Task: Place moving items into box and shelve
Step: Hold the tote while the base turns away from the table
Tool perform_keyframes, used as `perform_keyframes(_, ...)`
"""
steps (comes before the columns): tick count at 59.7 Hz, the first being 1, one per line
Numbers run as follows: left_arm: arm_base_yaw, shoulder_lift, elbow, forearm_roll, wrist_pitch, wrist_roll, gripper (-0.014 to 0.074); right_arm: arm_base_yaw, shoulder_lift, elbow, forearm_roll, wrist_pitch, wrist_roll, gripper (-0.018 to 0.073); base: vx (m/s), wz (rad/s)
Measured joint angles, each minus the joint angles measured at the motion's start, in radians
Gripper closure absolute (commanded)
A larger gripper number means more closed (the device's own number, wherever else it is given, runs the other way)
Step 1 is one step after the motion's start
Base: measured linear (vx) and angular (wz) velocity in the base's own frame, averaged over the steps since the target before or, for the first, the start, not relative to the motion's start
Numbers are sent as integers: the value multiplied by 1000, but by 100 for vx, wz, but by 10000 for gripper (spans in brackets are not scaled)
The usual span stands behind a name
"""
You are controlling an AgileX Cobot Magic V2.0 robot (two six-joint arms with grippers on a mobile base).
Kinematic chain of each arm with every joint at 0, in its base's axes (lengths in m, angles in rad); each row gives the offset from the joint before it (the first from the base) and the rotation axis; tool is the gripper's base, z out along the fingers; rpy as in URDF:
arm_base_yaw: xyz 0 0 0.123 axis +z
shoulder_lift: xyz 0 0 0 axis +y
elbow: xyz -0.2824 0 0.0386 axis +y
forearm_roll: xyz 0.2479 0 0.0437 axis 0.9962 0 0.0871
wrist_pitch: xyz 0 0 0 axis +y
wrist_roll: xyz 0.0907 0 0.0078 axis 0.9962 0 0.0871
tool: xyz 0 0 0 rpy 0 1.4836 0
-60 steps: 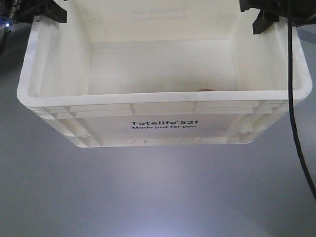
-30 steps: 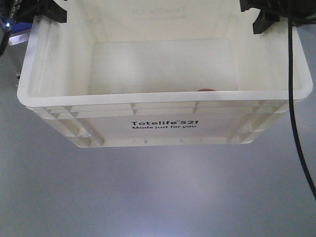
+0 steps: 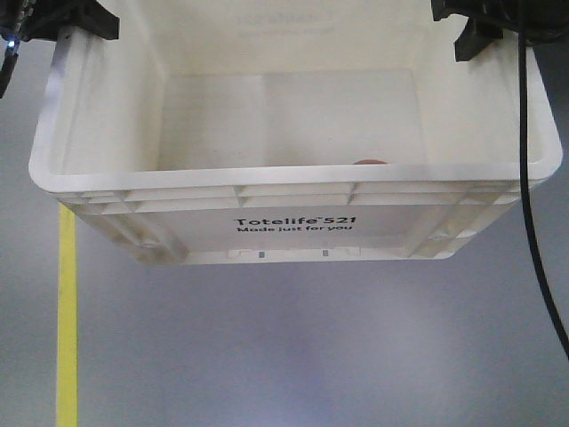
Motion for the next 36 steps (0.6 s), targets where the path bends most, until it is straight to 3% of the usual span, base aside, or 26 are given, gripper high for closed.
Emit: perform_keyframes(36, 0, -1, 0, 0, 0, 0, 596, 0, 0, 0, 1, 0, 0, 564, 27, 54)
